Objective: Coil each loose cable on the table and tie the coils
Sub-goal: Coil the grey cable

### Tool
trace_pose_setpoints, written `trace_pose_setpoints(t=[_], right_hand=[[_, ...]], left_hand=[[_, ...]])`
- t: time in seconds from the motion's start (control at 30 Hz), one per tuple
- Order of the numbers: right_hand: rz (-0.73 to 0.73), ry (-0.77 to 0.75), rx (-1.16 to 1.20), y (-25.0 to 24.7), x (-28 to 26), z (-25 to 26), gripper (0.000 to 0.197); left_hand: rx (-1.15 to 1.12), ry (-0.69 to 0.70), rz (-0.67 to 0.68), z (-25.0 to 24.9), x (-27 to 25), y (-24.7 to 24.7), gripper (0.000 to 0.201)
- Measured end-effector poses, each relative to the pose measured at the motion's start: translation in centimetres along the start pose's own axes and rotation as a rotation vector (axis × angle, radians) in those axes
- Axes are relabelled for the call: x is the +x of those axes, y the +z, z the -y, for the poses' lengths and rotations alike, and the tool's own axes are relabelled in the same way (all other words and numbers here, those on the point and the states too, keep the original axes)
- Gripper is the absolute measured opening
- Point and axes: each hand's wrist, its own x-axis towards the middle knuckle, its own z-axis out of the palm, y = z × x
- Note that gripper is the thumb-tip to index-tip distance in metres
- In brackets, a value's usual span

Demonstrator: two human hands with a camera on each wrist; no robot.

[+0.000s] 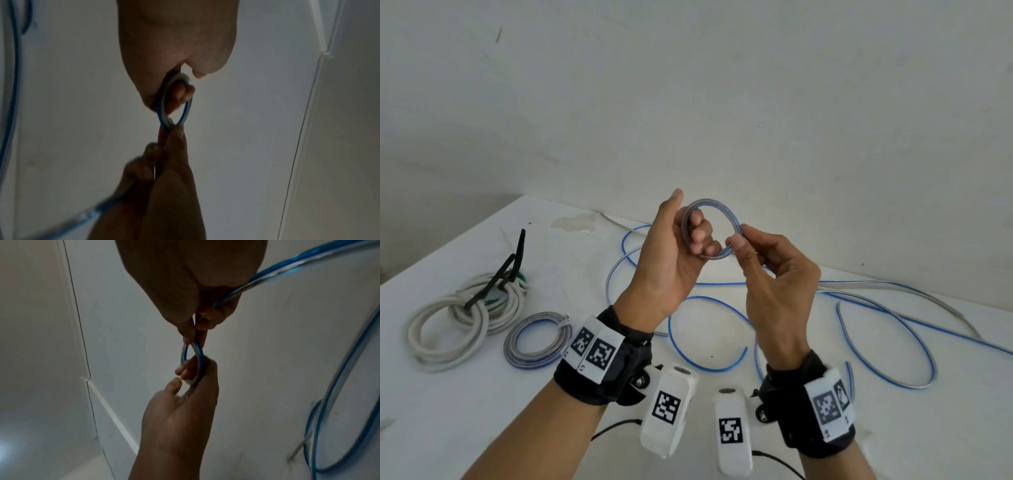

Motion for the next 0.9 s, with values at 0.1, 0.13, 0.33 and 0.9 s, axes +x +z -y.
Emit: trace_pose_setpoints(t=[0.1, 0.13, 0.33, 0.9], right_hand=[[0.046, 0.013, -0.039, -1.0, 0.8, -0.1, 0.009], [0.069, 0.016, -0.059, -1.2, 1.0, -0.1, 0.008], [0.295, -0.011, -0.226, -2.9, 2.0, 0.1, 0.009], [0.225, -0.038, -0.047, -1.6, 1.1, 0.4, 0.017]], left_hand=[[0.148, -0.065, 0.033, -0.7, 0.2, -0.3, 0.045], [0.189, -0.091, 0.042, -0.8, 0.2, -0.5, 0.043], [0.5, -0.216, 0.152, -1.2, 0.3, -1.4, 0.047], [0.512, 0.02, 0.109, -1.4, -0.2, -0.8, 0.042]])
